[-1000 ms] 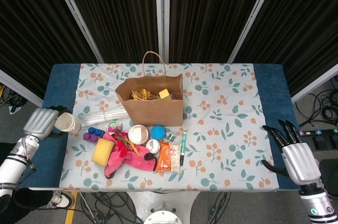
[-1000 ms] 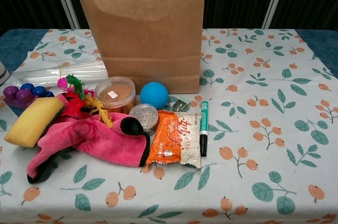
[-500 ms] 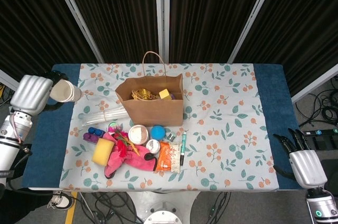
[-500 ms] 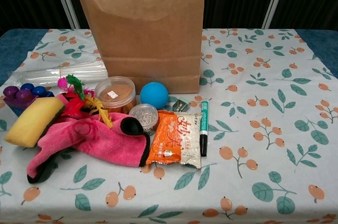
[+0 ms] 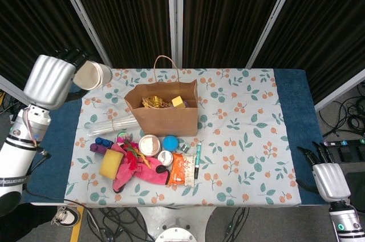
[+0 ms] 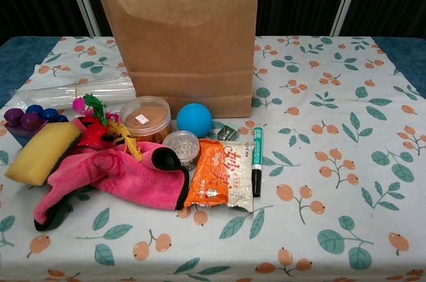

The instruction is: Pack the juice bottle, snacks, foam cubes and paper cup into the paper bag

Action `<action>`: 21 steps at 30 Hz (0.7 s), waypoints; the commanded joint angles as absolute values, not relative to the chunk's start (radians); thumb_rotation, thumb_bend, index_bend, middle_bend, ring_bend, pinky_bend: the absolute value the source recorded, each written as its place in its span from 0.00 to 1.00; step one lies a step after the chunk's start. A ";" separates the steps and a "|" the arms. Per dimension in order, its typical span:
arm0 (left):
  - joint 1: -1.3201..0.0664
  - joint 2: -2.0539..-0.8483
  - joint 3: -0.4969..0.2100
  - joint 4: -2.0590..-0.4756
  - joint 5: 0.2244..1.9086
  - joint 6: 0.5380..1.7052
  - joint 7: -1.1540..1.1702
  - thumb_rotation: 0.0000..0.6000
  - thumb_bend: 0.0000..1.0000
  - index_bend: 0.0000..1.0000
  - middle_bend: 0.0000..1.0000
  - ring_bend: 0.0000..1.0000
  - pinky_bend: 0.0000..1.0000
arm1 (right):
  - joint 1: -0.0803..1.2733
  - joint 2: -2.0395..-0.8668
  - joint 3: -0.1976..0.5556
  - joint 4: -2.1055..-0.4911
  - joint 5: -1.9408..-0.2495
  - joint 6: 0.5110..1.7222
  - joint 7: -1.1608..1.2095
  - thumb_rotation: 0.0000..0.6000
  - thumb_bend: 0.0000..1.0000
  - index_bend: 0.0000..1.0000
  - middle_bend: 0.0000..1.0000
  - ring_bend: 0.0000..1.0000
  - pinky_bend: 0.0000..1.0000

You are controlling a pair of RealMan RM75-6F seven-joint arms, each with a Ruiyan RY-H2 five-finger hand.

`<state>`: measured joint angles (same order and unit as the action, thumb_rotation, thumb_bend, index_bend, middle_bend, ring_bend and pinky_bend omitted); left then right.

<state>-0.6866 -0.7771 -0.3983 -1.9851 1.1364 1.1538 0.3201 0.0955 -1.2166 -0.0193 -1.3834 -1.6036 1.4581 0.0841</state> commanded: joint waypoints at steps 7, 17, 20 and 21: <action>-0.805 -0.971 -0.408 -1.952 1.147 1.120 0.264 1.00 0.28 0.42 0.44 0.40 0.49 | 0.093 -1.230 -0.018 -1.373 -1.583 1.442 0.079 1.00 0.04 0.16 0.25 0.04 0.01; -0.878 -1.123 -0.386 -1.814 1.124 1.068 0.223 1.00 0.28 0.42 0.44 0.40 0.49 | 0.087 -1.239 -0.008 -1.359 -1.554 1.433 0.090 1.00 0.04 0.16 0.25 0.04 0.01; -0.888 -1.142 -0.381 -1.792 1.129 1.056 0.207 1.00 0.28 0.41 0.43 0.40 0.48 | 0.088 -1.239 -0.003 -1.357 -1.546 1.429 0.095 1.00 0.04 0.16 0.25 0.04 0.01; -0.890 -1.145 -0.379 -1.787 1.133 1.053 0.202 1.00 0.28 0.41 0.42 0.39 0.48 | 0.088 -1.239 -0.002 -1.356 -1.543 1.427 0.095 1.00 0.04 0.16 0.25 0.04 0.01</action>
